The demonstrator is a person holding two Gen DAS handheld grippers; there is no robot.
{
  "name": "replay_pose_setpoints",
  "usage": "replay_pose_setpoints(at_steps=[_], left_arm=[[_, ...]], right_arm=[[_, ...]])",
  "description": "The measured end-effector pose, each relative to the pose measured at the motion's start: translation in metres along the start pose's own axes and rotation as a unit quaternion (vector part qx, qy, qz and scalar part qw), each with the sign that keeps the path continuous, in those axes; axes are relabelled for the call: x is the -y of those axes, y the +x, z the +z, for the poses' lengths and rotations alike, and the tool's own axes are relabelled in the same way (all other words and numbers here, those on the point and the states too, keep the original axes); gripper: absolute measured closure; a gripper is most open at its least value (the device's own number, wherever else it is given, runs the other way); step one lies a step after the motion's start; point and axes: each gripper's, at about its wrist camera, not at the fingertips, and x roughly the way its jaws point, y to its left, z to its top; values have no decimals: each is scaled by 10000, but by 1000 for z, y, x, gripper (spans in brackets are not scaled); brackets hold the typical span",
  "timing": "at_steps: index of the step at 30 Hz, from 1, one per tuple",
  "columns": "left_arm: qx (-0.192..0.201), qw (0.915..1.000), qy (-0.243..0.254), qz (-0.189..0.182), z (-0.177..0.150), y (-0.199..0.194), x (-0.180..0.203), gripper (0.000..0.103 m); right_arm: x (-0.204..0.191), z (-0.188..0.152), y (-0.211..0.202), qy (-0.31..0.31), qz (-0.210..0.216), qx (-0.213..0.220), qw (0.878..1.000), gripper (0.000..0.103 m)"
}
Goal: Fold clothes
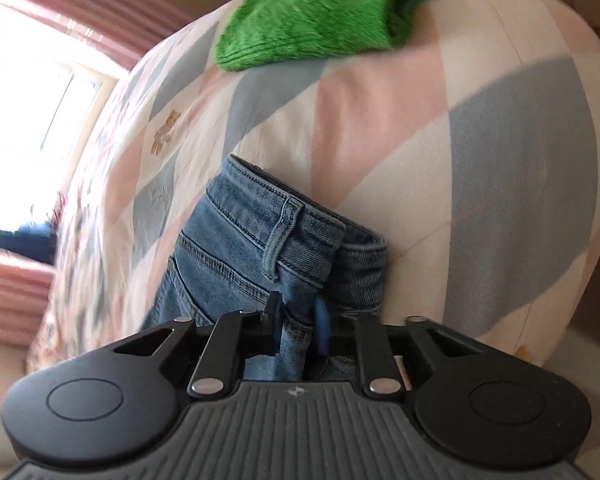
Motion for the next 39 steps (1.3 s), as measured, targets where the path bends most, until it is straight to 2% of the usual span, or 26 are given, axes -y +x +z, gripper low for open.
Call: replay_pose_setpoints(at_steps=[5, 7, 8, 11, 12, 14, 15, 16, 17, 18, 21, 22, 23, 25, 27, 29, 32, 35, 39], left_arm=[[215, 9970, 731, -100, 11, -14, 26, 102], [247, 9952, 944, -17, 13, -14, 34, 102], [254, 9943, 1034, 28, 14, -13, 38, 102], [217, 9922, 1202, 237, 11, -3, 39, 102], [201, 9920, 1207, 299, 8, -1, 37, 102], [134, 9928, 1120, 407, 4, 0, 30, 102], [106, 9934, 1063, 423, 3, 1, 27, 101], [93, 9939, 1015, 421, 2, 1, 25, 101], [80, 9944, 967, 418, 1, 1, 23, 100], [68, 9946, 936, 433, 1, 1, 23, 100], [33, 9949, 870, 501, 1, 4, 25, 100], [22, 9949, 866, 518, 1, 5, 26, 100], [11, 9947, 875, 538, 1, 5, 27, 100], [-11, 9940, 929, 578, 0, 7, 28, 99], [-27, 9935, 974, 592, 1, 7, 29, 100], [-20, 9933, 1003, 575, 3, 5, 30, 101], [28, 9938, 989, 503, 7, 0, 29, 101], [67, 9943, 952, 473, 10, -2, 27, 101], [114, 9946, 898, 501, 7, -1, 24, 100]], right_arm=[[-15, 2, -22, -384, 277, 243, 9986, 97], [-11, -2, -28, -356, 209, 258, 9988, 98], [-8, -4, -31, -341, 148, 263, 9990, 103], [28, -9, -23, 146, -345, 131, 9992, 103], [40, -10, -21, 402, -257, 13, 9989, 103], [49, -14, -29, 568, 200, 172, 9980, 102], [48, -13, -32, 564, 431, 246, 9972, 95], [46, -12, -33, 573, 595, 284, 9962, 94], [44, -10, -32, 579, 665, 292, 9957, 89], [41, -8, -28, 557, 646, 248, 9960, 80], [33, -2, -10, 523, 663, 127, 9963, 77], [32, -1, -3, 517, 583, 106, 9969, 74], [32, 0, 4, 550, 535, 90, 9970, 65], [32, 1, 12, 655, 476, 42, 9967, 69], [31, 0, 15, 757, 440, -3, 9962, 87], [19, -1, 3, 482, 375, 126, 9981, 91], [2, -6, -29, 423, 449, 277, 9977, 93], [1, -12, -43, 485, 451, 299, 9974, 94], [30, -17, -5, 599, -267, -35, 9978, 94]])
